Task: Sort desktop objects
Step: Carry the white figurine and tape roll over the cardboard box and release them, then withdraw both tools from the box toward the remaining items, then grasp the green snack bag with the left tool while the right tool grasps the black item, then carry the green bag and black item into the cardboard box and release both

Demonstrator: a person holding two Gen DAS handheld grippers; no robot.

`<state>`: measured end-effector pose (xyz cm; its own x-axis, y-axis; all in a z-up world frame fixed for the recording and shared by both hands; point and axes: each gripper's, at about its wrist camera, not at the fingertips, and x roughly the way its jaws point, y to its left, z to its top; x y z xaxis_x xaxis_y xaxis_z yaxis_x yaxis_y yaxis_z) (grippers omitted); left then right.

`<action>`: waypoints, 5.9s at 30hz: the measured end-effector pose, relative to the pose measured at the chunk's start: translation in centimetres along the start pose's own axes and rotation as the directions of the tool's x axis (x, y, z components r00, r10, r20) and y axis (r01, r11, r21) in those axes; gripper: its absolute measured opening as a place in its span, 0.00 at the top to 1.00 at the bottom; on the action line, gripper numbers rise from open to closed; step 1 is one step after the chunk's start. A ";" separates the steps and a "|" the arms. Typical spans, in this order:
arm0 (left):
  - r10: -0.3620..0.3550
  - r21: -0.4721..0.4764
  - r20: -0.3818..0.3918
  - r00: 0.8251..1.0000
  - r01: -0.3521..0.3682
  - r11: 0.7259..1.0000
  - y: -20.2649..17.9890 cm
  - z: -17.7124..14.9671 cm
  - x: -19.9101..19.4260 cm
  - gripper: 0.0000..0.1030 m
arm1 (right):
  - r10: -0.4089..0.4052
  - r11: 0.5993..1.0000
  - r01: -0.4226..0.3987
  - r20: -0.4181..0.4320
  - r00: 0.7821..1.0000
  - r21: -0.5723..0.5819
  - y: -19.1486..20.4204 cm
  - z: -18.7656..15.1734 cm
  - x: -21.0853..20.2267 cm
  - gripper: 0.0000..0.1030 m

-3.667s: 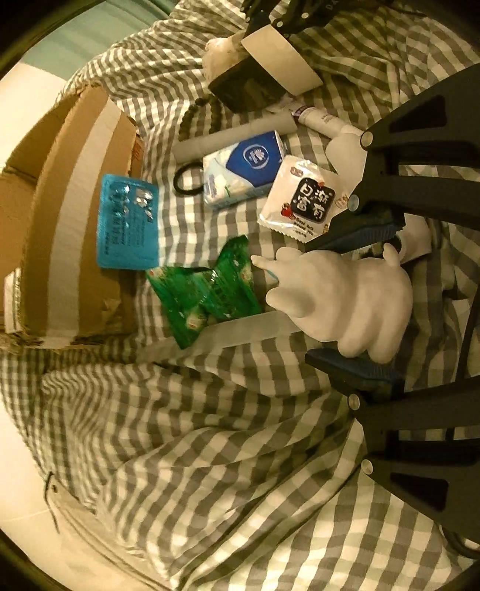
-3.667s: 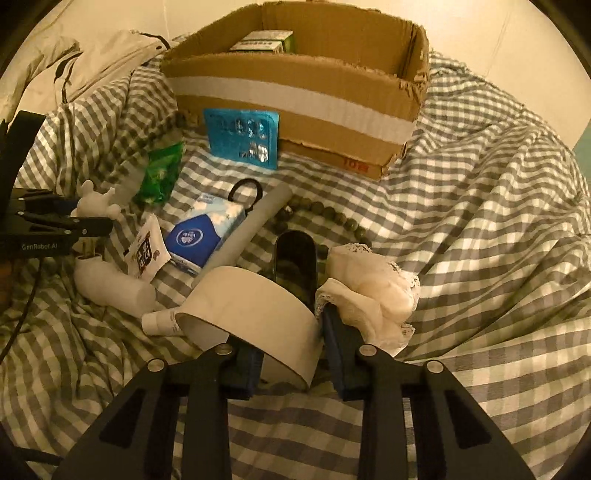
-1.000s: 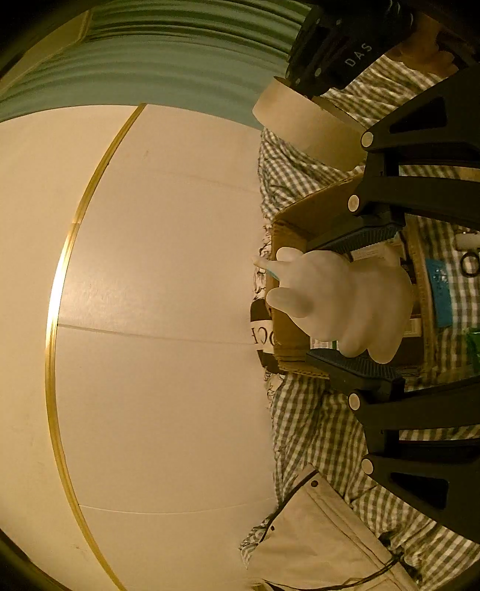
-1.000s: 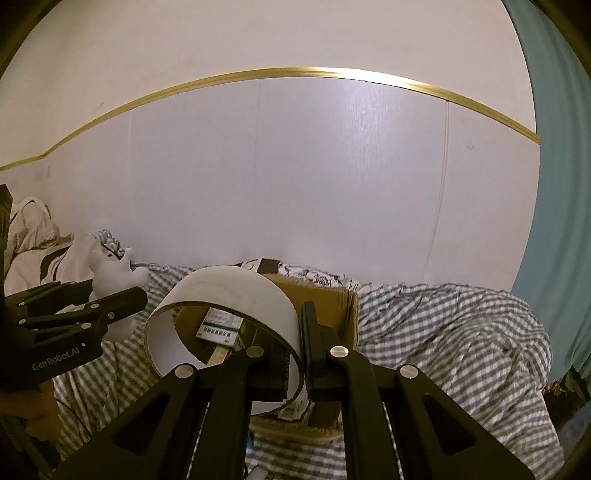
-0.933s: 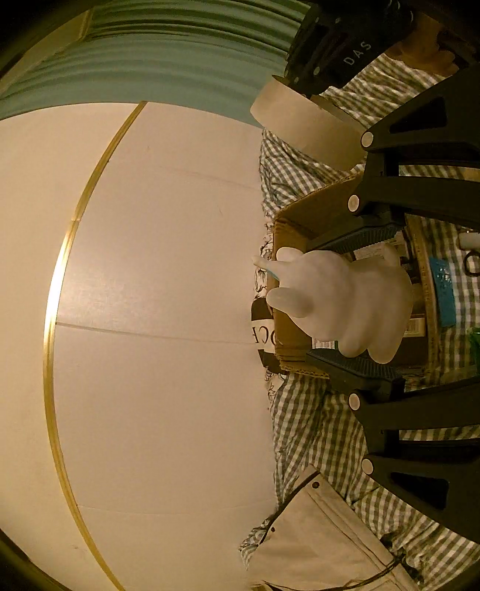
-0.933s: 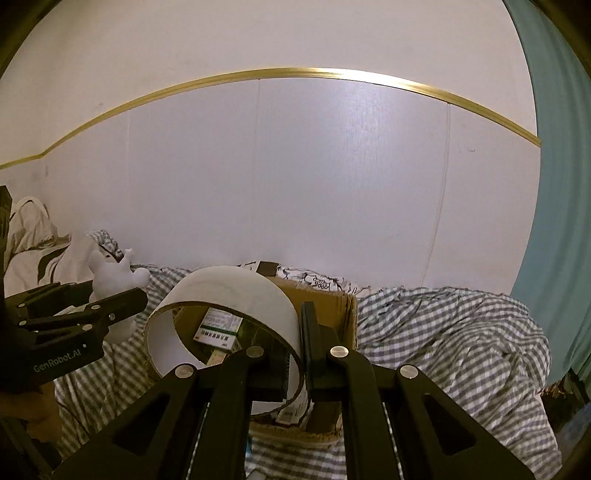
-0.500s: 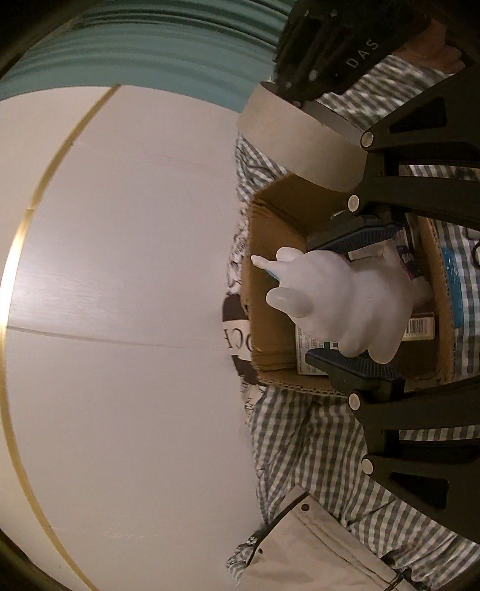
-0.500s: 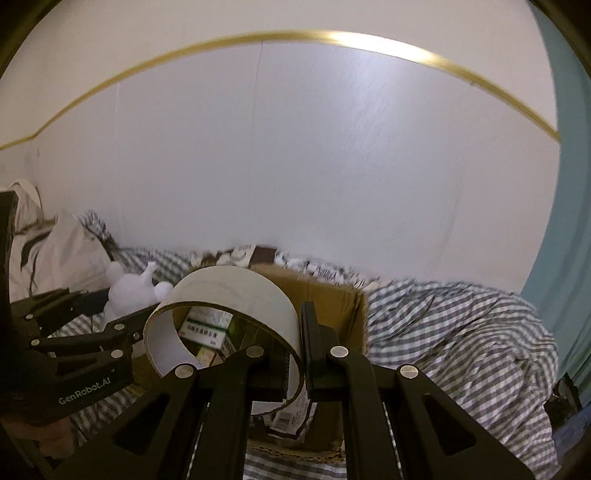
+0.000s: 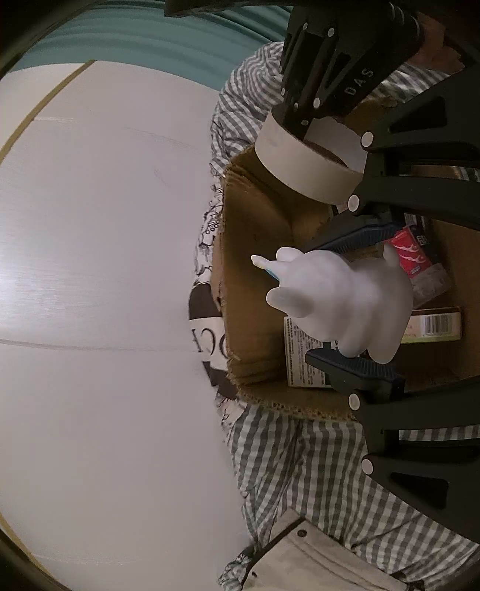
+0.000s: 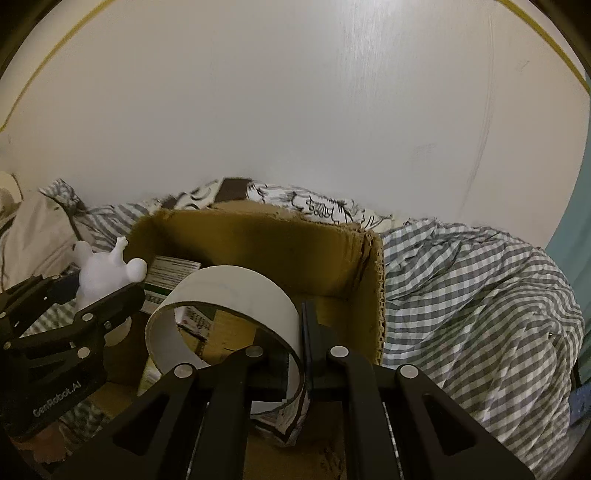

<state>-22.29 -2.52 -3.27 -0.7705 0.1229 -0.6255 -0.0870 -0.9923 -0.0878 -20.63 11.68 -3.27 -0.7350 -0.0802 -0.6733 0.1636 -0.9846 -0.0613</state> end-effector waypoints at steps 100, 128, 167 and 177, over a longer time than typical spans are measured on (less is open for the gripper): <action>0.180 -0.102 -0.046 0.983 -0.184 0.978 2.7 -12.1 -12.2 0.00 | -0.003 0.999 0.000 0.065 0.998 0.037 -0.6 -16.1 -14.9 0.00; 0.121 -0.054 -0.381 0.917 -0.152 0.987 2.7 -19.3 -0.4 0.45 | 0.097 0.995 -0.095 -0.349 0.932 0.021 1.1 -22.8 -7.7 0.55; 0.055 -0.018 -0.248 0.967 -0.061 0.998 0.7 -17.6 -6.7 0.66 | 0.277 0.960 -0.270 -0.329 0.903 0.066 1.8 -25.5 -7.3 0.98; 0.000 -0.035 -0.139 0.990 -0.005 0.999 0.2 -15.1 -9.5 0.67 | 0.233 0.972 -0.228 -0.167 0.958 0.049 1.5 -23.6 -10.5 0.98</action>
<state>-5.44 -3.67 -9.00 -0.6750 0.1239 -0.7273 -0.0613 -0.9918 -0.1120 2.87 14.67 -13.67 -0.5563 -0.2804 -0.7823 0.2946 -0.9467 0.1298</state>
